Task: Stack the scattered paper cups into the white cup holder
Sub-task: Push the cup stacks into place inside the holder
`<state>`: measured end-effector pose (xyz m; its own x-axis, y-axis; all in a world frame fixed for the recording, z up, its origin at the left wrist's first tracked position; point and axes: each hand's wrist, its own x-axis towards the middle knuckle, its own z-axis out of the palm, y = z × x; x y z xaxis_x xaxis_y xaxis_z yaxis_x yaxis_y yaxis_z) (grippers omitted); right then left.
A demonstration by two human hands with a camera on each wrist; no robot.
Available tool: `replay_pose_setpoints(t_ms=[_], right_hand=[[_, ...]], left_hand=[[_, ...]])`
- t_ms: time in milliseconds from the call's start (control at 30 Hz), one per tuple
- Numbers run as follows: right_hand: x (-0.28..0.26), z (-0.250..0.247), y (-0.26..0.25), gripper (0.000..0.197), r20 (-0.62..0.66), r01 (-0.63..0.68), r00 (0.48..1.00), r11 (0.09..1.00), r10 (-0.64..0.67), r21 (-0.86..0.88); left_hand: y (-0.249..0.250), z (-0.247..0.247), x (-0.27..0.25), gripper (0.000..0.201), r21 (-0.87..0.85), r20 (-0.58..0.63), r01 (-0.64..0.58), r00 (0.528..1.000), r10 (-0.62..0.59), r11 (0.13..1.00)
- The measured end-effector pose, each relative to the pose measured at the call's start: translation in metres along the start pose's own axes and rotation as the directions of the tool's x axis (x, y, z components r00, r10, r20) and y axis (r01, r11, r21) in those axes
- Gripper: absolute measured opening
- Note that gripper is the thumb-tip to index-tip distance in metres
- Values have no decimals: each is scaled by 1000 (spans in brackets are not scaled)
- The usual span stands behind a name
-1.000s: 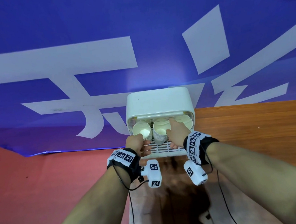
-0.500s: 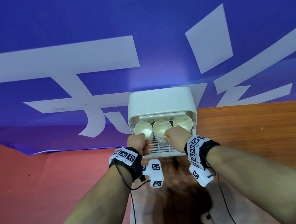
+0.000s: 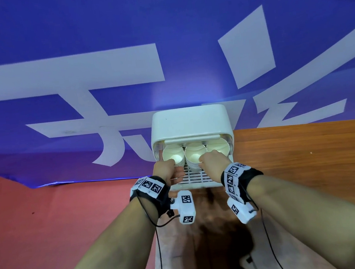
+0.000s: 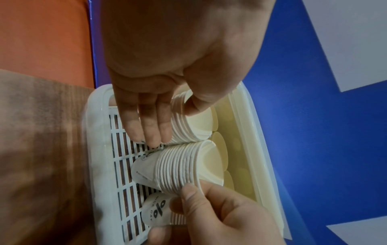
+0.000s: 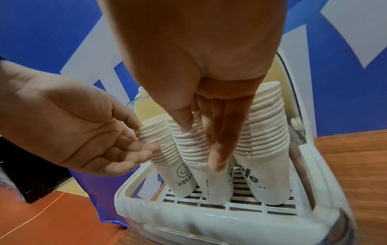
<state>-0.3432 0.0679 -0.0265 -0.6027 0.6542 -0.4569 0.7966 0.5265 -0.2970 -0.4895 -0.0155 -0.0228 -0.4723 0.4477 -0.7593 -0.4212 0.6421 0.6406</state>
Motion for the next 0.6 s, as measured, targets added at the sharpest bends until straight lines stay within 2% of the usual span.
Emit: replay_pose_setpoints(t_ms=[133,233,367,433,500,600], right_hand=[[-7,-4,1,14,-1,36,999,996,-36,85],[-17,-11,5,31,-73,71,995,990,-62,122],[-34,-27,11,36,-192,87,979,991,-67,98],[-45,-38,13,31,-280,104,957,992,-80,71],[-51,-47,14,25,-365,128,926,990,-98,59],[-50,-58,17,23,-457,148,883,987,-105,59]], left_hand=[[-1,-2,-4,18,26,26,10,1000,-11,1000],[1,-5,-9,23,65,9,-7,1000,6,998],[6,-10,-19,24,117,-96,-102,989,113,988],[9,-13,-24,19,199,-197,-207,949,246,958],[14,-18,-29,17,309,-264,-301,884,386,902],[22,-18,-35,17,399,-269,-400,809,522,825]])
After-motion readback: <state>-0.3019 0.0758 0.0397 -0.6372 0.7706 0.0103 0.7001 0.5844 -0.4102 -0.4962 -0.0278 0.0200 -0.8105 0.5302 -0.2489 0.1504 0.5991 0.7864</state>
